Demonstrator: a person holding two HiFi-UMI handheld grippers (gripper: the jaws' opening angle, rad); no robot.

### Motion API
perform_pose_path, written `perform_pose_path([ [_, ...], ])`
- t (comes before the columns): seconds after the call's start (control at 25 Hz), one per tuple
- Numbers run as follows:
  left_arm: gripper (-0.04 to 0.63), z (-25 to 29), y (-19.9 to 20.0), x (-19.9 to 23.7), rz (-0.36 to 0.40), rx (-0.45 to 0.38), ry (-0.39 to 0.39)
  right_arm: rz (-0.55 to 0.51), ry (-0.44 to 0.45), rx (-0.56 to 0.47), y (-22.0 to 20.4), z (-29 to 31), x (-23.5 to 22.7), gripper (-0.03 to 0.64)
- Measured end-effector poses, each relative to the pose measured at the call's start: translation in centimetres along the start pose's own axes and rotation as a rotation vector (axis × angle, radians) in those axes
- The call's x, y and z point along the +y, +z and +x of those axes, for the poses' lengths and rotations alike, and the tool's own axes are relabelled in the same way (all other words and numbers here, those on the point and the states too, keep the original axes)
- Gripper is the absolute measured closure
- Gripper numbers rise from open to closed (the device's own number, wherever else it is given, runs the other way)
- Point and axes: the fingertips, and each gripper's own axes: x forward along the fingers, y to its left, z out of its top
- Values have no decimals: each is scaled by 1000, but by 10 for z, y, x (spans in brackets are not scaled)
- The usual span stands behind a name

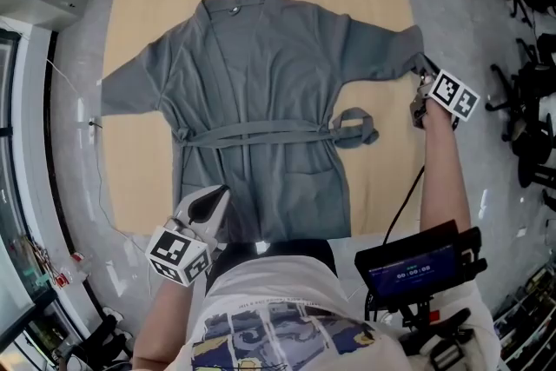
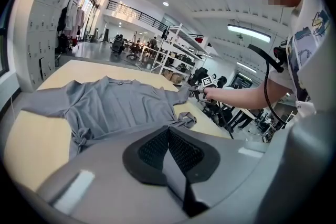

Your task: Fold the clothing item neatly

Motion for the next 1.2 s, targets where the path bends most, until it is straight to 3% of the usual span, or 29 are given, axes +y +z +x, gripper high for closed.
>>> perform_pose_path([
  [0.52,592,-40,-11,24,-47,-56,18,-8,126,-1,3,15,113,595],
  [1.2,591,-118,-43,64,-63,-98,102,-102,276,62,-39,55,275,595],
])
